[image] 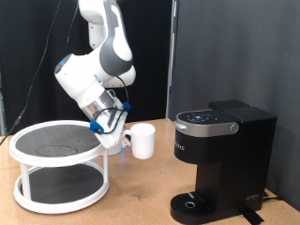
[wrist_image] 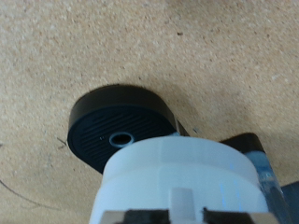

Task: Make a cup of coffee with the keurig machine

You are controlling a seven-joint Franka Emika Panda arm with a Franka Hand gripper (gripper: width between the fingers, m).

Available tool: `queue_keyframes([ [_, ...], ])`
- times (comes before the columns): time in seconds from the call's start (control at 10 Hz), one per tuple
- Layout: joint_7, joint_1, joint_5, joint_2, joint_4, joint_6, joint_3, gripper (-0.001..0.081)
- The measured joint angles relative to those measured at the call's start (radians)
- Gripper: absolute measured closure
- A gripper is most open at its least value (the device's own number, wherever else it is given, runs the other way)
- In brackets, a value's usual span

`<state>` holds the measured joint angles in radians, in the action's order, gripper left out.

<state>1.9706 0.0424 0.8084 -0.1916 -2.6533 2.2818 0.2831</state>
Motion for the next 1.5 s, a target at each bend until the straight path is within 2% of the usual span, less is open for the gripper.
queue_keyframes([
  [0.4, -0.026, -0.004, 0.058, 0.112, 0.057, 0.034, -0.022, 0.0804],
  [0.8, -0.042, -0.006, 0.105, 0.200, 0.091, 0.082, -0.044, 0.0804],
  [1.0, -0.088, -0.007, 0.185, 0.247, 0.107, 0.119, -0.066, 0.0804],
  [1.5, -0.326, -0.019, 0.452, 0.300, 0.115, 0.193, -0.154, 0.0804],
])
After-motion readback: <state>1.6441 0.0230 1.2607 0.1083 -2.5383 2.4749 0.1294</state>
